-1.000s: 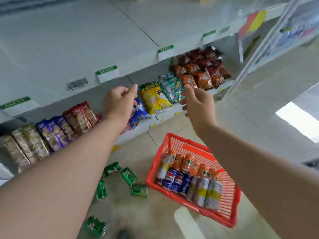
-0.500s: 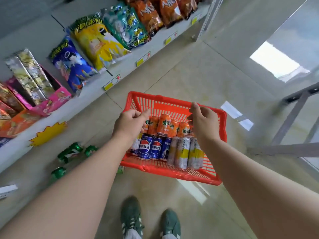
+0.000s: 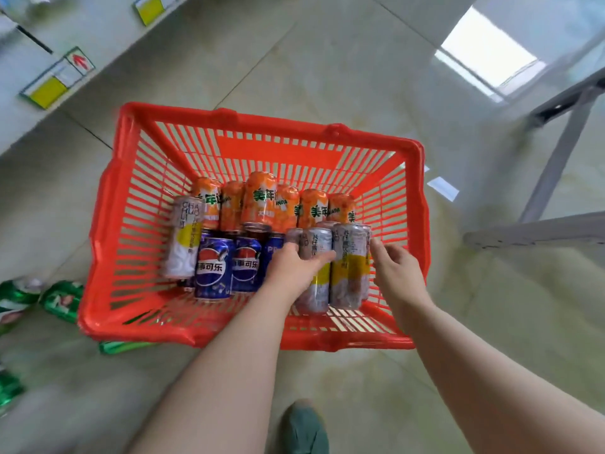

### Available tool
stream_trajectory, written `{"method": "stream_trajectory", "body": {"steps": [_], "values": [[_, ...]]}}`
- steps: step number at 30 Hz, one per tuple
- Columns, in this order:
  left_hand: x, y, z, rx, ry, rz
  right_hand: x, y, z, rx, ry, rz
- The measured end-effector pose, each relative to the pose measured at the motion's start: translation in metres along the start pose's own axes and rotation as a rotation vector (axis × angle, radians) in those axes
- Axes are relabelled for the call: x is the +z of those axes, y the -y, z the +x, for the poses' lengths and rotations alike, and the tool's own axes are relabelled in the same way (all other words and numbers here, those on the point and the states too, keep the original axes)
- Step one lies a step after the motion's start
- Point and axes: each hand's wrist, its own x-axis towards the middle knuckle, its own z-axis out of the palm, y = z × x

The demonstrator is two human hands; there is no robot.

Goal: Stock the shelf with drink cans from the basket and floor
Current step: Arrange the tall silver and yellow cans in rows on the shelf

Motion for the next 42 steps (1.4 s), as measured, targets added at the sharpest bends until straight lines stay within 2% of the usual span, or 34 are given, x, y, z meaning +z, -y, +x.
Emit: {"method": "stream_trajectory", "body": {"steps": [7,9,13,15,18,24,28,33,42], "values": [[0.020,0.006,0.034,-0.049,-0.151,0.219,0.025,-0.020,0.019,0.072,0.031,0.056],[0.016,0.008,0.037,-0.037,-0.125,0.174,0.029,-0.026,0.022,0.120,0.054,0.056],[-0.003,0.017,0.038,0.008,-0.035,-0.127,0.036,-0.028,0.022,0.173,0.076,0.055],[-0.013,0.023,0.038,0.023,-0.017,-0.205,0.040,-0.029,0.019,0.171,0.085,0.088],[-0.015,0.025,0.040,-0.008,-0.008,-0.306,0.046,-0.034,0.019,0.174,0.072,-0.009],[-0.009,0.014,0.045,-0.030,-0.092,-0.213,0.043,-0.024,0.021,0.093,0.086,-0.186],[-0.033,0.013,0.026,0.011,-0.134,-0.223,0.024,-0.012,0.005,0.083,0.117,-0.077],[-0.101,-0.004,-0.034,0.064,-0.054,-0.327,-0.007,0.056,-0.030,-0.020,0.224,-0.019],[-0.248,-0.089,-0.166,0.216,-0.156,-0.456,-0.035,0.257,-0.108,-0.248,0.392,0.045]]}}
